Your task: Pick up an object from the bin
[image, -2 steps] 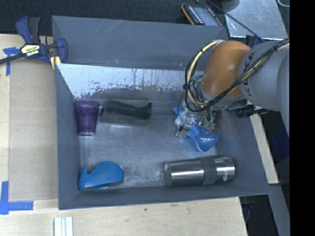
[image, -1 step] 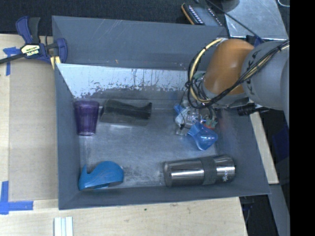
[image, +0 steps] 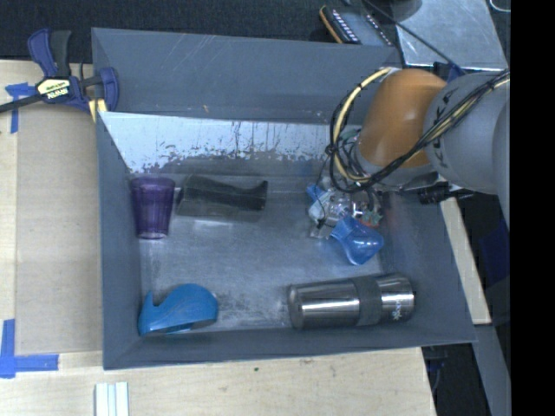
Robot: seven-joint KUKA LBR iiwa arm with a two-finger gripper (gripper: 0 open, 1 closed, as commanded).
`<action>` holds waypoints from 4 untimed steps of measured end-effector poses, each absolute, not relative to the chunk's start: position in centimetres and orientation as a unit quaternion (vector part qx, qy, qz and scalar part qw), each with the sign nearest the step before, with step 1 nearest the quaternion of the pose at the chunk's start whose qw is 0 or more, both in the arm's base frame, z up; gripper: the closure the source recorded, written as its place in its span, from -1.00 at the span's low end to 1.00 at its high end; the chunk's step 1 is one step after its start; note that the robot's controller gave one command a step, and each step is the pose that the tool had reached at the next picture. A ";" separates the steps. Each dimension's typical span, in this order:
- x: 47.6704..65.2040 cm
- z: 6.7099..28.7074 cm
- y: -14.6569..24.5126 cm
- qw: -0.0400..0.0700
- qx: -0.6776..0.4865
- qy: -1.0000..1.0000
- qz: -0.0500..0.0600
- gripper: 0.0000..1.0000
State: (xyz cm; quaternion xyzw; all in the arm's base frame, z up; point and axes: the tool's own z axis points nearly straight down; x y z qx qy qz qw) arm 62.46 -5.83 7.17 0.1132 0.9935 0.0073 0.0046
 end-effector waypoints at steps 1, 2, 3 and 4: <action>62.4 7.2 -5.8 0.005 0.114 0.993 0.007 1.00; 60.4 7.2 -5.2 0.007 0.153 0.988 0.008 1.00; 59.7 8.7 -5.8 0.007 0.307 0.952 0.008 1.00; 61.2 7.1 -5.5 0.008 0.202 0.979 0.008 1.00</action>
Offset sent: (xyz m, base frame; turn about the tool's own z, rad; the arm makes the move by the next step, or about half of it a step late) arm -0.0224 0.0067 -0.0017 0.0817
